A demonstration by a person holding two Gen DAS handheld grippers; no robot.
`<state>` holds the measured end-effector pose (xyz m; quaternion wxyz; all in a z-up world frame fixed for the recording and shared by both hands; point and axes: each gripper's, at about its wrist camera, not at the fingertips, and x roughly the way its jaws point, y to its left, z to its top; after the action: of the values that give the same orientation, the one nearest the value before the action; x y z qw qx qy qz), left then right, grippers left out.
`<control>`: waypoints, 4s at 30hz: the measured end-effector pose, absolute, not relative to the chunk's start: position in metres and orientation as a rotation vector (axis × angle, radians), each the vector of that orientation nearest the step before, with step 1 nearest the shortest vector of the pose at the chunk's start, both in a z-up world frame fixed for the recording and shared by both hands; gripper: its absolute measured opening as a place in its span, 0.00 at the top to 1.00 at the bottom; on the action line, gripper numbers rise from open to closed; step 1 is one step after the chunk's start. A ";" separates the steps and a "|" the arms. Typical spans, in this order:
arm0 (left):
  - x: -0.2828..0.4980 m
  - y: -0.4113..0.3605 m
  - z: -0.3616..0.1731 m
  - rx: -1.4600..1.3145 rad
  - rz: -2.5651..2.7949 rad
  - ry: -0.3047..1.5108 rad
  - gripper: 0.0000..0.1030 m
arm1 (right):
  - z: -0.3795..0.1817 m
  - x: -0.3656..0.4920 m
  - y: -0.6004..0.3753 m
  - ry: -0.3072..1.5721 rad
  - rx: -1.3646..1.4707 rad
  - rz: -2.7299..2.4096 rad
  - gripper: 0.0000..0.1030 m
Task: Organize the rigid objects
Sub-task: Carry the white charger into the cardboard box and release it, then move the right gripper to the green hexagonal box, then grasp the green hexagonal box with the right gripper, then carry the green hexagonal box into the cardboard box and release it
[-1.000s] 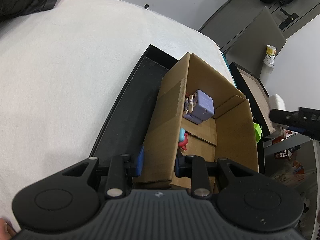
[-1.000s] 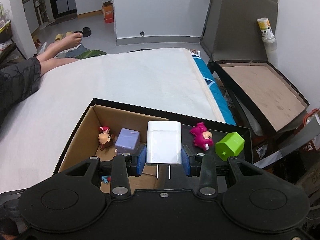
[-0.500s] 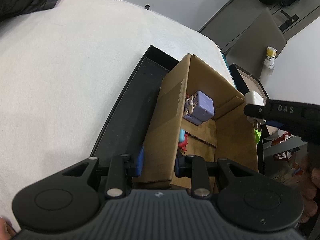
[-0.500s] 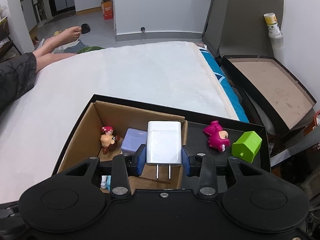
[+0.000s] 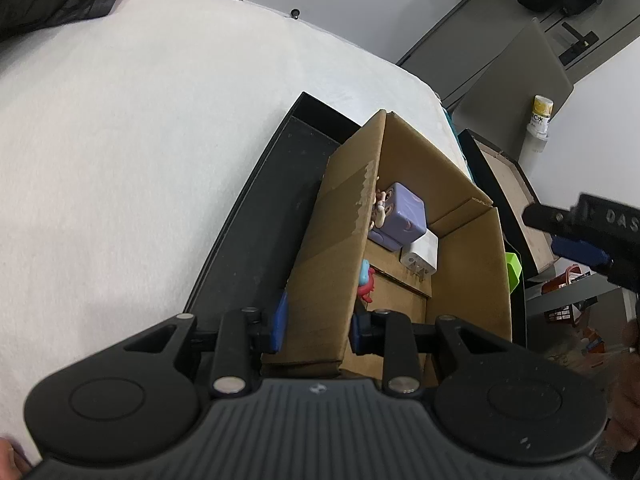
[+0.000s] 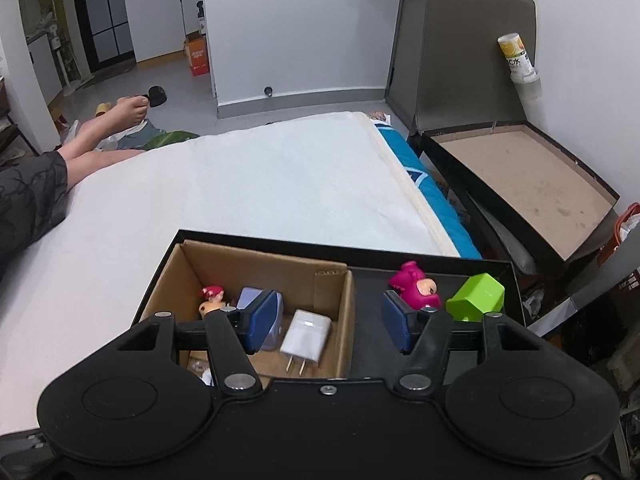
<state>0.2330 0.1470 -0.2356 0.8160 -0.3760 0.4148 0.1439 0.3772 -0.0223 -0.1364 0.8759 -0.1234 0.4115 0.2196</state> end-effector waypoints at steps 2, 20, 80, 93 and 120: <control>0.234 0.148 -0.235 -0.798 0.306 0.887 0.72 | -0.137 0.376 -0.025 0.870 -0.267 0.463 0.43; 0.231 0.149 -0.231 -0.796 0.293 0.867 0.72 | -0.137 0.372 -0.081 0.869 -0.280 0.507 0.32; 0.239 0.153 -0.236 -0.798 0.275 0.880 0.72 | -0.247 0.497 -0.114 0.867 -0.547 0.491 0.42; 0.240 0.153 -0.236 -0.799 0.276 0.882 0.72 | -0.230 0.464 -0.114 0.864 -0.573 0.492 0.42; 0.240 0.154 -0.233 -0.802 0.279 0.883 0.72 | -0.119 0.389 -0.123 0.840 -0.517 0.480 0.42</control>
<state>0.2397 0.1535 -0.2331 0.8184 -0.3762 0.4142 0.1310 0.3886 -0.1225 -0.1194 0.8533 -0.2455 0.3994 0.2282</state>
